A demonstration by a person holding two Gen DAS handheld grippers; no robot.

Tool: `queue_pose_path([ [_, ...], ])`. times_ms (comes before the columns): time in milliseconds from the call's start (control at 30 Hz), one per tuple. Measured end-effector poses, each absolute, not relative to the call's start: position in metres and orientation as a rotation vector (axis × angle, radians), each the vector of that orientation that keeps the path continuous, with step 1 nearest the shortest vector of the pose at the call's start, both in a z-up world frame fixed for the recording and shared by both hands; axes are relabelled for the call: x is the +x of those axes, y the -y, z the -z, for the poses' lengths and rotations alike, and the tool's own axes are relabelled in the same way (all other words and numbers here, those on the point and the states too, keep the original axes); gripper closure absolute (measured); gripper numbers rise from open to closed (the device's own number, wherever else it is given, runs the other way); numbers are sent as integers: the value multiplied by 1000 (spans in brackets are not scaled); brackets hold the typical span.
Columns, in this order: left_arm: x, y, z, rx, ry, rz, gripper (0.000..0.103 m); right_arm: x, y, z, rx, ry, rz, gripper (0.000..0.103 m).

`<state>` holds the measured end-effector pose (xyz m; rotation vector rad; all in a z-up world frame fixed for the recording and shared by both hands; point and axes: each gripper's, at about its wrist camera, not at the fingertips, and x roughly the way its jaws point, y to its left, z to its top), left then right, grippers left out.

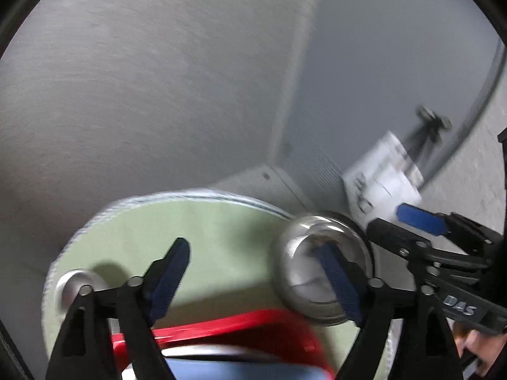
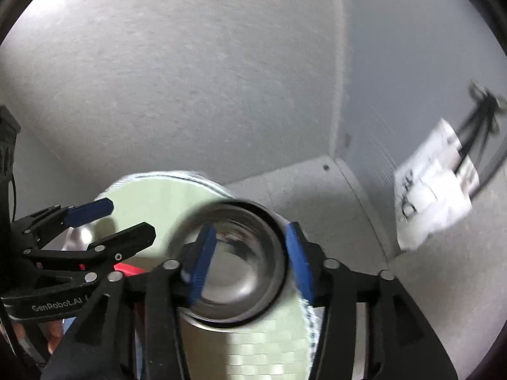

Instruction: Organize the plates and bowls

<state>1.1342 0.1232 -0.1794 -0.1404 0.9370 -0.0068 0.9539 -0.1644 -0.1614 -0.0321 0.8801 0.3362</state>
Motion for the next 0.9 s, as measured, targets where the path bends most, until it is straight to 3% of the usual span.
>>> queue_pose_path([
  [33,1124,-141,173,-153,-915,-37,16,953,156,156,-43,-873,-358,42],
  [167,1088,-202,165,-222,-872,-179,11,957,94,144,-91,-884,-529,31],
  [400,1034,-308,204,-365,-924,-401,11,972,-22,177,-229,-1003,-698,31],
  [600,1017,-346,250,-398,-1012,-475,15,980,-95,232,-349,-1133,-762,31],
  [767,1030,-357,275,-424,-1079,-456,31,982,-128,273,-391,-1236,-760,32],
  [833,1033,-357,283,-441,-1100,-423,52,983,-132,282,-398,-1255,-762,34],
  [867,1037,-354,286,-449,-1109,-406,60,983,-133,286,-402,-1266,-761,41],
  [900,1040,-353,289,-460,-1118,-384,76,983,-132,289,-398,-1278,-764,49],
])
